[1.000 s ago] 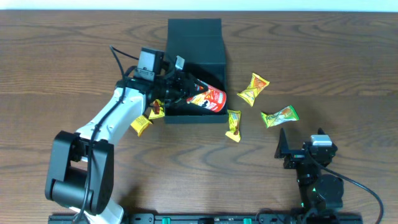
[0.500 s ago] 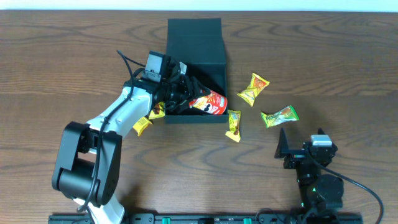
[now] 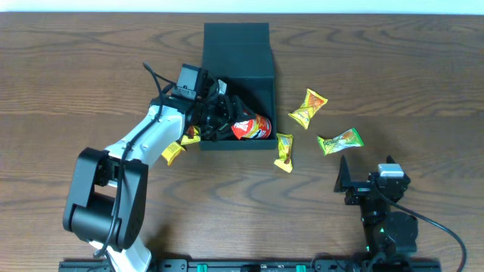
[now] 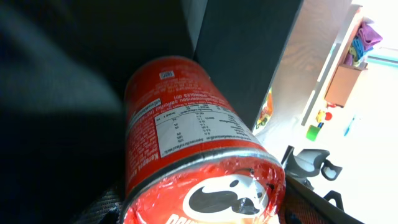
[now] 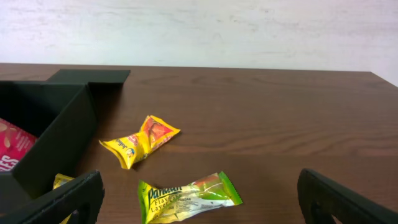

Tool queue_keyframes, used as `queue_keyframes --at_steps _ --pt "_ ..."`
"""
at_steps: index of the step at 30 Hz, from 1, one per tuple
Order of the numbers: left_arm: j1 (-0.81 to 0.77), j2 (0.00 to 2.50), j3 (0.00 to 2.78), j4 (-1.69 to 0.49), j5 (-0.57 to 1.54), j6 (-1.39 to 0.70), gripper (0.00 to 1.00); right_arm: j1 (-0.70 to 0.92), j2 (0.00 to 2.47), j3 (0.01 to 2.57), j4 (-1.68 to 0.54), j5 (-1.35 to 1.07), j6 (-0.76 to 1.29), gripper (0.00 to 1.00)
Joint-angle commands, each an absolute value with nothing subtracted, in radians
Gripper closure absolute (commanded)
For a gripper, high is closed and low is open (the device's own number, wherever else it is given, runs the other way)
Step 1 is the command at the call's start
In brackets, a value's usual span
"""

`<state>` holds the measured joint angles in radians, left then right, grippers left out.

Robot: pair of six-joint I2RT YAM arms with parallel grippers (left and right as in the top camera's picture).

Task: Pack container
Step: 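Lift the Pringles can and lay it sideways into the black box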

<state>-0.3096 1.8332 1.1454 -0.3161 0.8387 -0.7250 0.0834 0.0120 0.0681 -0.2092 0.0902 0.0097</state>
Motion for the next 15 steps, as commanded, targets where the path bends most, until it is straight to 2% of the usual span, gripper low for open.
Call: queue_keyframes --at_steps 1,9,15 --pt "-0.286 1.837 1.146 -0.358 0.827 -0.682 0.25 0.077 0.007 0.065 -0.21 0.101 -0.005 0.01" --pt "-0.242 1.837 1.147 -0.423 0.831 -0.631 0.25 0.077 0.007 0.065 -0.21 0.101 -0.005 0.01" --pt "-0.226 1.836 1.149 -0.423 0.832 -0.617 0.19 0.077 0.007 0.065 -0.21 0.101 -0.005 0.01"
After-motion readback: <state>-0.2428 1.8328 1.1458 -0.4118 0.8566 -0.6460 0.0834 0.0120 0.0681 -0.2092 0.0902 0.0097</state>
